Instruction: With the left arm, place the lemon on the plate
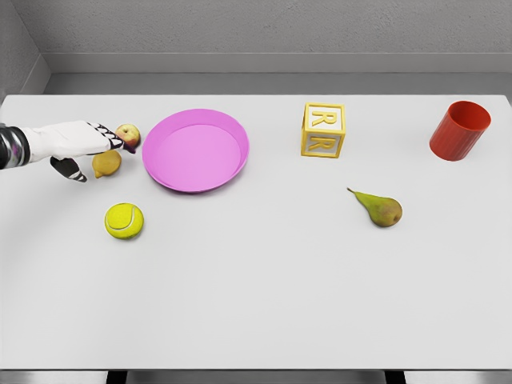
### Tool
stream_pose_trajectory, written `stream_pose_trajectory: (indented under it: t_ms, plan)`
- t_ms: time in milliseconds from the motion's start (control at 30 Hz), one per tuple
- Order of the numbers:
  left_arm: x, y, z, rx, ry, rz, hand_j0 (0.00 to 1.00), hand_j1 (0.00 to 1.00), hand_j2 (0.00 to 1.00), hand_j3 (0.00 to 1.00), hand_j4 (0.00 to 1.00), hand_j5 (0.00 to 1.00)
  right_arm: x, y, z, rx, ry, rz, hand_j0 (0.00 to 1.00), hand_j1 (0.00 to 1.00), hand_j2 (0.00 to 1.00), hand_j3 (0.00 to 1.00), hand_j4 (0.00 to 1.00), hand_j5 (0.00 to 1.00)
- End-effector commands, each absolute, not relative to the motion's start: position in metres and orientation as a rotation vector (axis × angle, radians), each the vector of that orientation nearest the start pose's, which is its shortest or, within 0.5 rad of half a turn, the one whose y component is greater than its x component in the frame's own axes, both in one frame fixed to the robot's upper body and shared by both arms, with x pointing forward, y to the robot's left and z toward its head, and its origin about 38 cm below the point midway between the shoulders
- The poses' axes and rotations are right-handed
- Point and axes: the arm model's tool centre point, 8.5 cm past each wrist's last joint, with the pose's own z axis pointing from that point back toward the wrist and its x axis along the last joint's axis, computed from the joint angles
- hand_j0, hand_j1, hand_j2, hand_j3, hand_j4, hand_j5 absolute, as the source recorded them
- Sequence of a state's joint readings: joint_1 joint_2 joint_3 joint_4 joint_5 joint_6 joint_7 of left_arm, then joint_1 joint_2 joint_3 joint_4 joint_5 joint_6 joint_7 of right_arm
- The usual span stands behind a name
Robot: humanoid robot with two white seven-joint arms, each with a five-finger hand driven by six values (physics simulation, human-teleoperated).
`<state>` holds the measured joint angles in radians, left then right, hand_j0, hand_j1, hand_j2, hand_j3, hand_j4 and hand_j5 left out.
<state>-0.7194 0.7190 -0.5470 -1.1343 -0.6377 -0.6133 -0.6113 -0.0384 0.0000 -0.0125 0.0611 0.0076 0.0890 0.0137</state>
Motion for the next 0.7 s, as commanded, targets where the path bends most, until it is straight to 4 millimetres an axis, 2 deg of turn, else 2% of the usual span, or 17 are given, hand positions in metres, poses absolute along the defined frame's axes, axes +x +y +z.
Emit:
stream_pose_trajectory:
  t_ms: [0, 433, 500, 667]
  plan:
    - [0.4804, 0.3584, 0.1869, 0.549, -1.065, -2.059, 0.91, 0.91, 0.91, 0.91, 0.91, 0.91, -0.0058, -0.2700, -0.2600, -0.072, 0.112, -0.010, 1.00, 1.00, 1.00, 1.00, 1.00, 1.00]
    - [0.4811, 0.3568, 0.1864, 0.562, -1.055, -2.071, 0.91, 0.91, 0.91, 0.91, 0.91, 0.91, -0.0058, -0.2700, -0.2600, -0.072, 0.112, -0.010, 1.00, 1.00, 1.00, 1.00, 1.00, 1.00]
    - [0.4777, 0.3634, 0.1836, 0.562, -1.061, -2.042, 0.91, 0.91, 0.91, 0.91, 0.91, 0.91, -0.0058, -0.2700, -0.2600, -0.072, 0.112, -0.010, 1.00, 1.00, 1.00, 1.00, 1.00, 1.00]
    - [0.4777, 0.3633, 0.1834, 0.562, -1.064, -2.039, 0.91, 0.91, 0.91, 0.91, 0.91, 0.91, -0.0058, -0.2700, -0.2600, -0.072, 0.112, -0.010, 1.00, 1.00, 1.00, 1.00, 1.00, 1.00]
